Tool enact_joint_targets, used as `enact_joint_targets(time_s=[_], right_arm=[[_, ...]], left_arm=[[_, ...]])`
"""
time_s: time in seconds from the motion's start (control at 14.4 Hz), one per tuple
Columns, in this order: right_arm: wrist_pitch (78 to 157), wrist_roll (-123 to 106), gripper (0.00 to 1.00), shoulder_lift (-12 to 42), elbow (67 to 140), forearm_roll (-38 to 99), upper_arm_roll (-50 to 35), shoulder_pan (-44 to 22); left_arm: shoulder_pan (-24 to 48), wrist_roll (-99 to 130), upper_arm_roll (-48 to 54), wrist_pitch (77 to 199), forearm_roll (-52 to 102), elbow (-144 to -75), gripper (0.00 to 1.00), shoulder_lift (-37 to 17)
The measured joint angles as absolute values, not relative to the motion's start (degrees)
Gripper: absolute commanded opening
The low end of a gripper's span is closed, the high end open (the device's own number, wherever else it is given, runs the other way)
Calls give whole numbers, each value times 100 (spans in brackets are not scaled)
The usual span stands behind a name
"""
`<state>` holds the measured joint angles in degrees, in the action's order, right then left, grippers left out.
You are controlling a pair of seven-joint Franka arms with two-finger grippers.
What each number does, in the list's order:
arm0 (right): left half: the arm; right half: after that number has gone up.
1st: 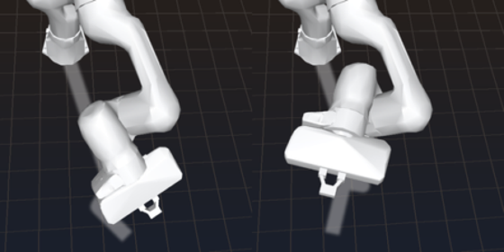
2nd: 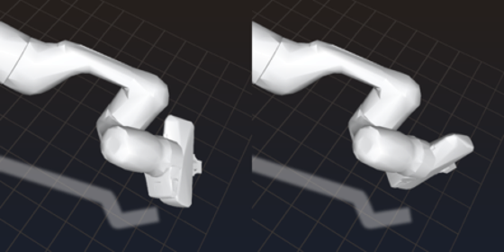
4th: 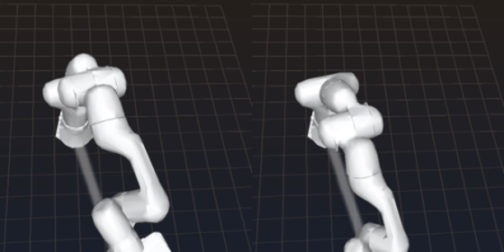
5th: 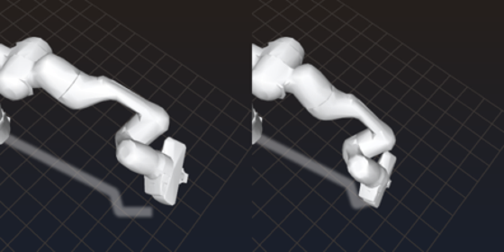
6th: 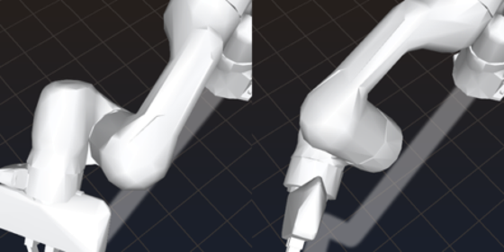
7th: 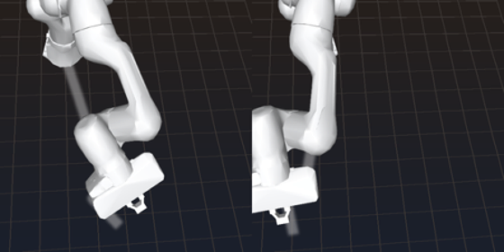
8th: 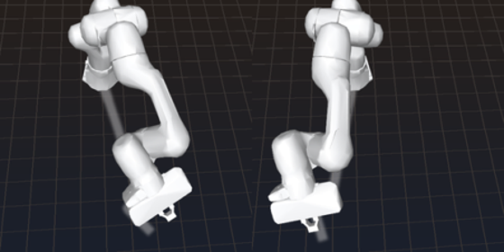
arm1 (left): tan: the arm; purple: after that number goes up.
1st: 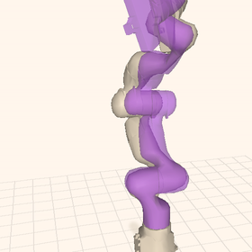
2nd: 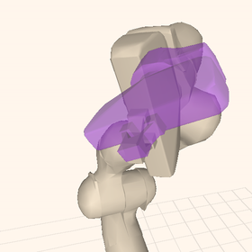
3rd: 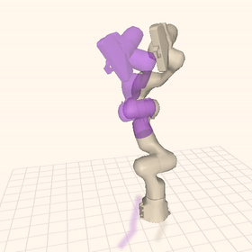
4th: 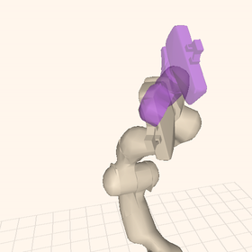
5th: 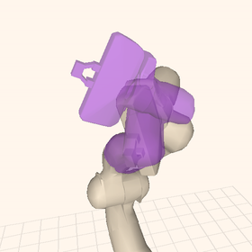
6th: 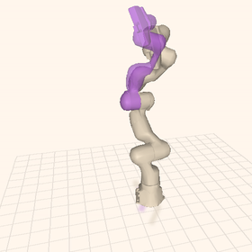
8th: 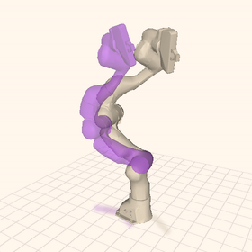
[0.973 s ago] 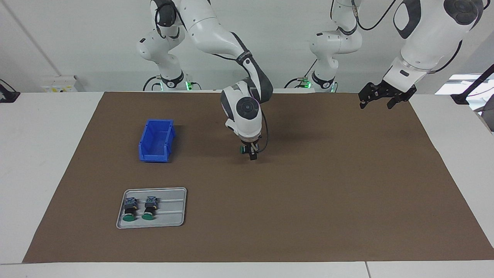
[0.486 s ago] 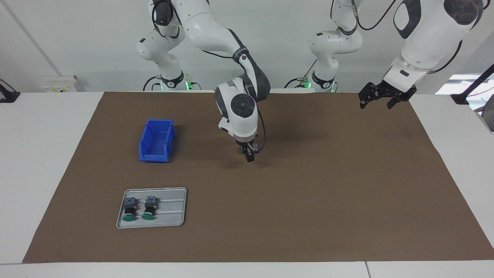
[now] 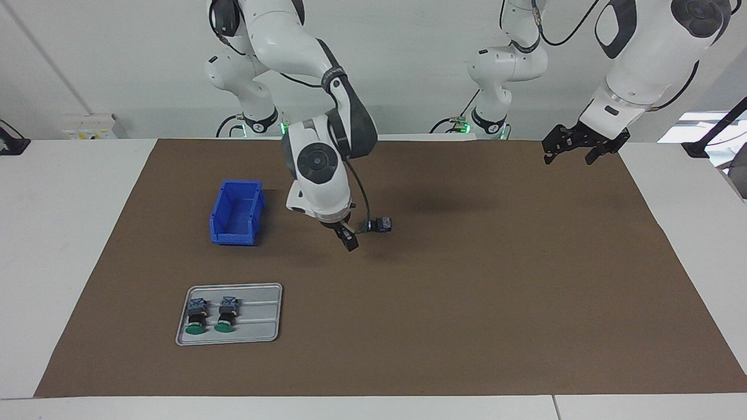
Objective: Place and press button with both arms
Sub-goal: 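Withdraw the right gripper while the left gripper moves toward the button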
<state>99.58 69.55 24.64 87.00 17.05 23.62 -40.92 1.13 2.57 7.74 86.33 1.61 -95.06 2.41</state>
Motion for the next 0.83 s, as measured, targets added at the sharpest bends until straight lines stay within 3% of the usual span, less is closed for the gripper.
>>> enact_joint_targets(time_s=[0.42,0.83], right_arm=[[9455,5276,99,1895,8652,1125,2145,-3474],[8939,3550,99,1161,8595,770,1148,-1876]], left_arm=[[113,293,774,8633,161,-9506,100,241],[125,2319,804,8707,174,-9506,100,241]])
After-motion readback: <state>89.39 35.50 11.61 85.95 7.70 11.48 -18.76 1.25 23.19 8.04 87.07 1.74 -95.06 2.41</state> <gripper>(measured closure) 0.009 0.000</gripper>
